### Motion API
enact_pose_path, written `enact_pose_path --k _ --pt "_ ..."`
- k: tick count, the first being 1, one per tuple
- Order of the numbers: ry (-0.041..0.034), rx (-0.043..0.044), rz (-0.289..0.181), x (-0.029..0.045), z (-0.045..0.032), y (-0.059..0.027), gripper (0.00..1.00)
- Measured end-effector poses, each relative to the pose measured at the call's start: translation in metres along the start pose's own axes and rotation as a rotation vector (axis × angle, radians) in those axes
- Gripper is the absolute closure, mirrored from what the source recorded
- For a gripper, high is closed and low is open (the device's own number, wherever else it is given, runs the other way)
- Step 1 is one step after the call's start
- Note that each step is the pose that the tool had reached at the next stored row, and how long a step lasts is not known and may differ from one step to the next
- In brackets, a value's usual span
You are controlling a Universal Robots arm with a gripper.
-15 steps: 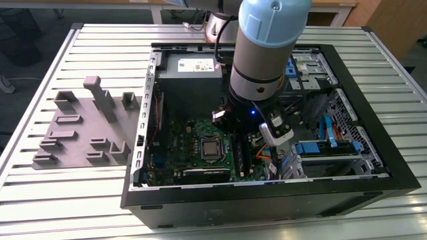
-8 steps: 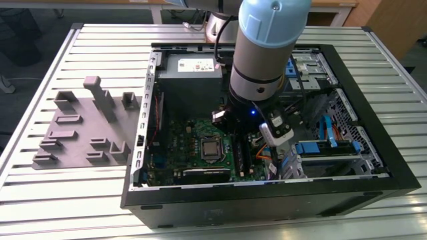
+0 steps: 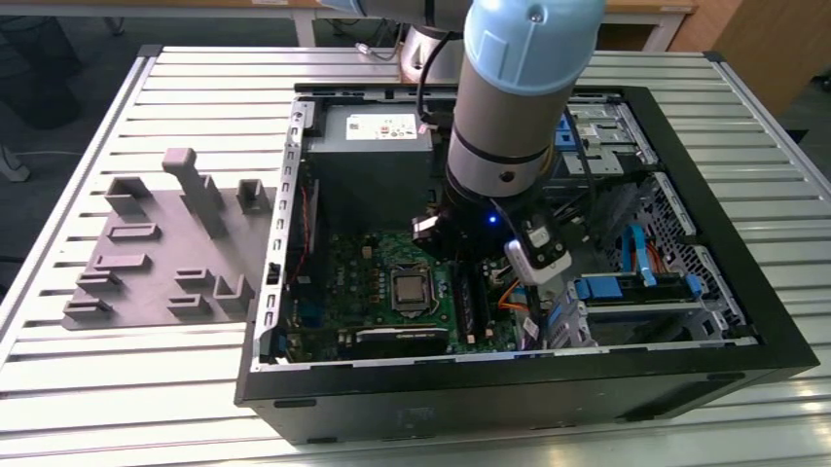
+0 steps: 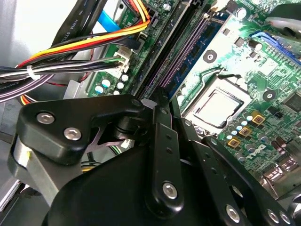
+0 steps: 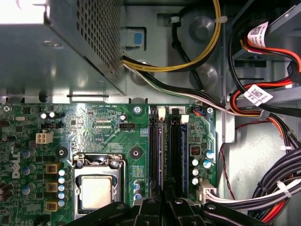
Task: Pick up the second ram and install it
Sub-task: 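Insert the second ram into the second slot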
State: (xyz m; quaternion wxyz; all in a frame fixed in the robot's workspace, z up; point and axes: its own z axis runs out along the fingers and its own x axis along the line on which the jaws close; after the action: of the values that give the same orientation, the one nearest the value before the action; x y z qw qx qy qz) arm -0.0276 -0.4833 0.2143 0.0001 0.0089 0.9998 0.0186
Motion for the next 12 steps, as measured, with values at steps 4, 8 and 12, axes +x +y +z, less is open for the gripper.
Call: enact_pose_path --k 4,8,12 --pt "0.0000 -0.0013 -0.002 0.0000 0.0007 0.0003 0.86" --pt "0.0001 -0.0013 -0.003 0.0000 0.0008 0.0012 0.86" --pt "0.0001 -0.0013 -0.004 0.0000 0.0013 0.0015 0.86"
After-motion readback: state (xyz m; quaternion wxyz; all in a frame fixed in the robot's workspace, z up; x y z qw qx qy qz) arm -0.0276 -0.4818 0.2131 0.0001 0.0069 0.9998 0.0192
